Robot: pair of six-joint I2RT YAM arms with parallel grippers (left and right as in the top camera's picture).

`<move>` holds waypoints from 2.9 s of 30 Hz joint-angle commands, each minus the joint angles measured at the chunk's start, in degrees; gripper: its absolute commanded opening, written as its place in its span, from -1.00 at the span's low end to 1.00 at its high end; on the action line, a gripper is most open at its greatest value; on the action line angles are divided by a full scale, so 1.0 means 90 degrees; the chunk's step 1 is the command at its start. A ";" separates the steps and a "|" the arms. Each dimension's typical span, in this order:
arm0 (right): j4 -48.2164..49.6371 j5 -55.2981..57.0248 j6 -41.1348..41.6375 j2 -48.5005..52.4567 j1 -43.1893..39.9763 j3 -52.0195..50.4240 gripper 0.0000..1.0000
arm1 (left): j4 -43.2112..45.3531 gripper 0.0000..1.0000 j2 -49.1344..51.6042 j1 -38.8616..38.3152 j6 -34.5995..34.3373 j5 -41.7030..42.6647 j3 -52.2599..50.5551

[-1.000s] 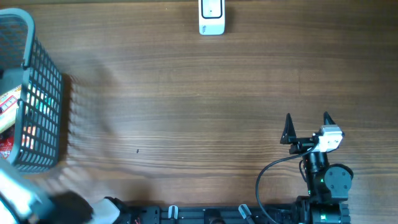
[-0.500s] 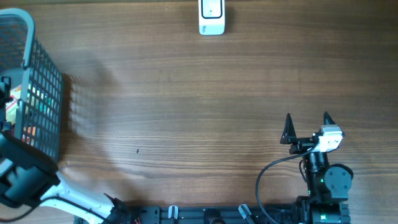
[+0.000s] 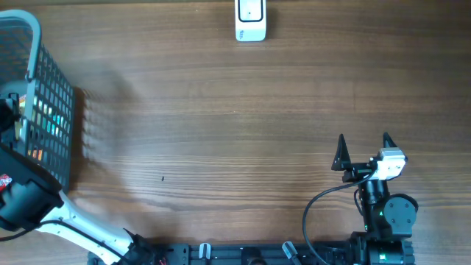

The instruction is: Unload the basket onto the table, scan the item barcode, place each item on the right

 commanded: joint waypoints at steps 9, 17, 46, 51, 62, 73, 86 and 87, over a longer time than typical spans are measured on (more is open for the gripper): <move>0.0017 0.0063 0.0053 -0.0051 -0.0032 -0.0007 0.99 | 0.1231 -0.25 0.0216 -0.0034 0.0143 0.0559 -0.0452; 0.0017 0.0063 0.0056 -0.0051 -0.0032 -0.0007 0.99 | 0.1321 -0.92 0.0078 -0.0017 0.0828 0.0585 -0.0449; 0.0017 0.0063 0.0053 -0.0051 -0.0032 -0.0005 1.00 | -0.0391 -0.92 -0.5438 -0.2392 0.2103 0.3793 -0.0452; 0.0017 0.0063 0.0056 -0.0051 -0.0032 -0.0005 0.99 | -0.1163 -0.92 -0.4265 -0.4255 0.2125 0.3264 -0.0452; 0.0017 0.0063 0.0053 -0.0051 -0.0032 -0.0005 0.99 | -0.1195 -0.92 -0.0801 -0.6628 0.2118 0.2140 -0.0452; 0.0017 0.0063 0.0053 -0.0051 -0.0032 -0.0007 0.99 | -0.2084 0.72 -0.0476 -0.6428 0.2123 0.1882 0.0007; 0.0017 0.0063 0.0053 -0.0051 -0.0032 -0.0005 0.99 | -0.3364 1.00 -0.2331 -0.4906 0.2453 -0.0563 0.2778; 0.0017 0.0063 0.0053 -0.0051 -0.0032 -0.0005 0.99 | -0.3310 1.00 -0.2533 -0.4726 0.2453 -0.1022 0.2778</move>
